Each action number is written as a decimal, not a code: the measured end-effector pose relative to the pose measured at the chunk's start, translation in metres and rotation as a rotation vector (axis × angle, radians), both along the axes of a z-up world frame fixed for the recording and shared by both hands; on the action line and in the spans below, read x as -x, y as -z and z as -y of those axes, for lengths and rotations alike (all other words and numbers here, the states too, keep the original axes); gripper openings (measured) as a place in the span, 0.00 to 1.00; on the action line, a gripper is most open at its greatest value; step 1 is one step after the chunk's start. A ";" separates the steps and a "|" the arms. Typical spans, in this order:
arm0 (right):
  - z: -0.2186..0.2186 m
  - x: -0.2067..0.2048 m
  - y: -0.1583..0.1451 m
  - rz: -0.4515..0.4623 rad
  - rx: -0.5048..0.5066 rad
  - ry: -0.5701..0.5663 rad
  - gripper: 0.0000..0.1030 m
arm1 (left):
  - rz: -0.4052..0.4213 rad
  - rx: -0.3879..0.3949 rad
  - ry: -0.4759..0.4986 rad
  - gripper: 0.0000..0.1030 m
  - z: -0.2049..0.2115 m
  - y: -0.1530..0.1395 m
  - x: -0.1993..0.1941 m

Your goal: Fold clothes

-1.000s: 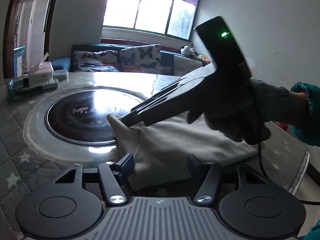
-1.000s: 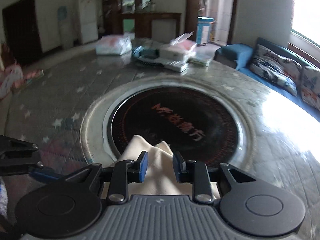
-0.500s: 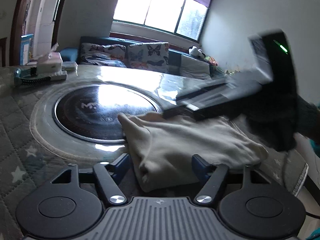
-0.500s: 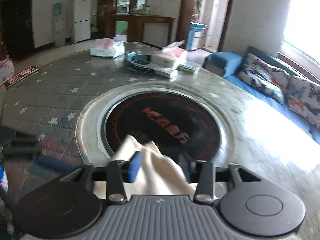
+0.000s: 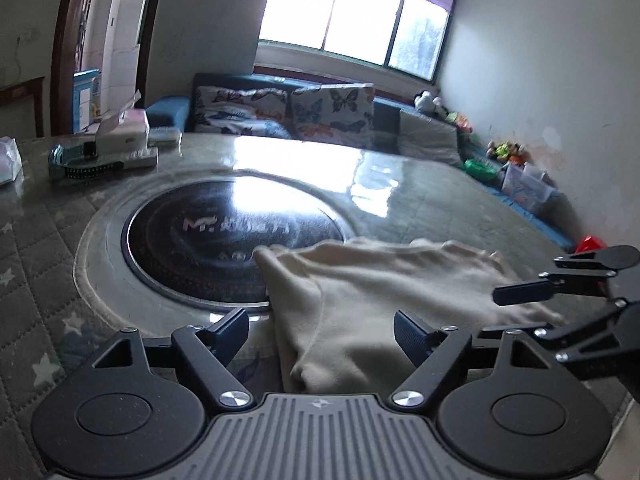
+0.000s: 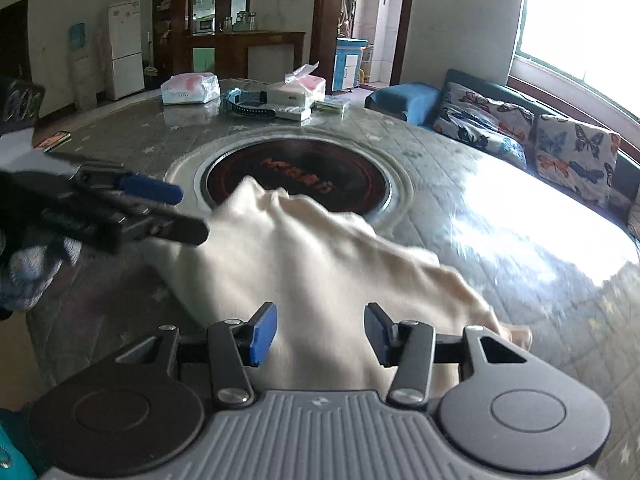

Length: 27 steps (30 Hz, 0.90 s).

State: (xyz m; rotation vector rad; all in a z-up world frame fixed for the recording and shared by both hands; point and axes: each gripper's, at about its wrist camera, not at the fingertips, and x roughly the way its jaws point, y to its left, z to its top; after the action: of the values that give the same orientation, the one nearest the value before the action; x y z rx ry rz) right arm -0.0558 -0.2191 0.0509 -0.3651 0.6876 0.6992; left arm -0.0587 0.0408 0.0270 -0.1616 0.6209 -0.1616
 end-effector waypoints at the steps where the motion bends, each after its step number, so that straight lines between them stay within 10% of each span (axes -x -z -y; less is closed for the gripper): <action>1: 0.001 0.001 0.003 -0.001 0.011 0.002 0.48 | -0.012 -0.004 -0.003 0.80 0.000 0.003 -0.001; 27: -0.009 0.013 0.010 0.008 0.005 -0.042 0.48 | -0.050 0.016 -0.048 0.81 -0.010 0.008 0.011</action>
State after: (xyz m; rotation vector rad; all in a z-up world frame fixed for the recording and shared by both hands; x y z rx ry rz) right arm -0.0683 -0.2096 0.0406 -0.3883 0.6756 0.7358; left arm -0.0693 0.0512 0.0192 -0.1961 0.6650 -0.1160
